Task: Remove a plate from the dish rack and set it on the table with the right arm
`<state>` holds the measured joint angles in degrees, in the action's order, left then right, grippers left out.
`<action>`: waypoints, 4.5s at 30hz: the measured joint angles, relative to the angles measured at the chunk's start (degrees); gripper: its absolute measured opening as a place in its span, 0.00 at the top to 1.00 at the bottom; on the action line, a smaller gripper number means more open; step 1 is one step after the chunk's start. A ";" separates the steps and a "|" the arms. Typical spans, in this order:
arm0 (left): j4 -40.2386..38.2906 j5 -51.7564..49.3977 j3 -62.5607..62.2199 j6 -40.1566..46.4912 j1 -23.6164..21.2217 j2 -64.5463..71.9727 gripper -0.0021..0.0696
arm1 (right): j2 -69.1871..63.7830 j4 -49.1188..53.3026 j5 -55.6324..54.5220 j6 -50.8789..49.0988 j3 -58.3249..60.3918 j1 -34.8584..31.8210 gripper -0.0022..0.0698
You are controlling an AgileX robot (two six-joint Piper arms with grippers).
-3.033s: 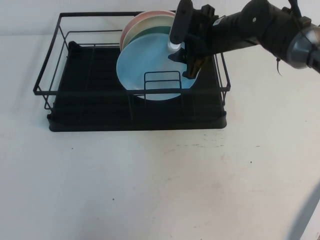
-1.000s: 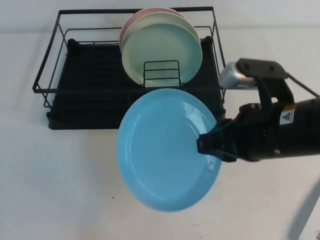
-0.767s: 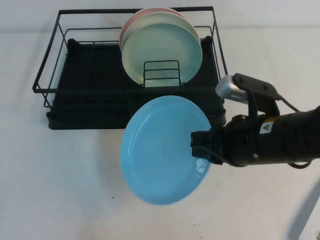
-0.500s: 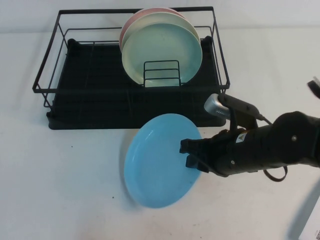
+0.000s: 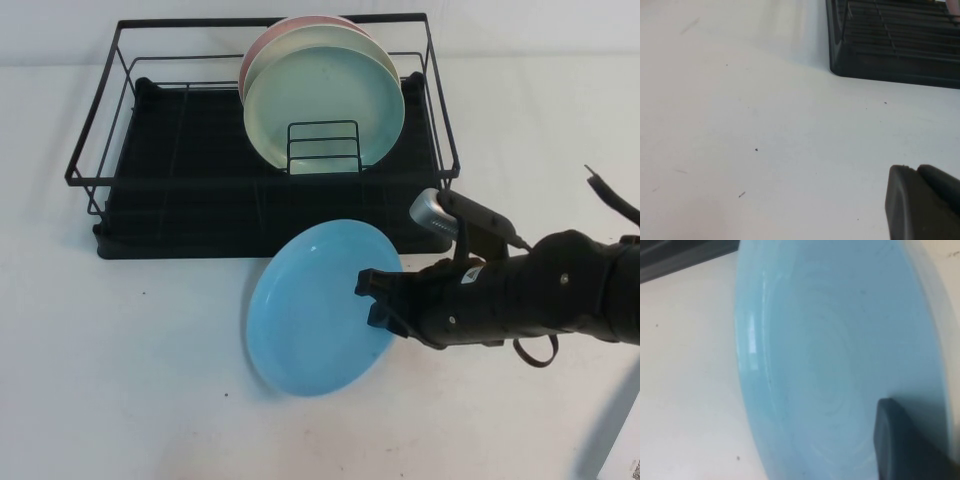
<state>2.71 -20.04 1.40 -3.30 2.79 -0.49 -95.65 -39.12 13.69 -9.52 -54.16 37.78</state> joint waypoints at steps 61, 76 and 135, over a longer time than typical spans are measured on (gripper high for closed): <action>0.00 0.00 0.00 0.00 0.00 0.00 0.98 | 27.34 20.19 26.07 4.63 -0.10 -1.53 0.98; 0.00 0.00 0.00 0.00 0.00 0.00 0.98 | 35.02 25.90 50.18 13.89 1.65 -1.19 1.00; 0.00 0.00 0.00 0.00 0.00 0.00 0.98 | 96.07 30.27 6.66 15.94 55.83 -33.57 1.00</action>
<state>2.71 -20.04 1.40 -3.30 2.79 -0.49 0.42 -8.85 20.35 6.41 1.67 4.20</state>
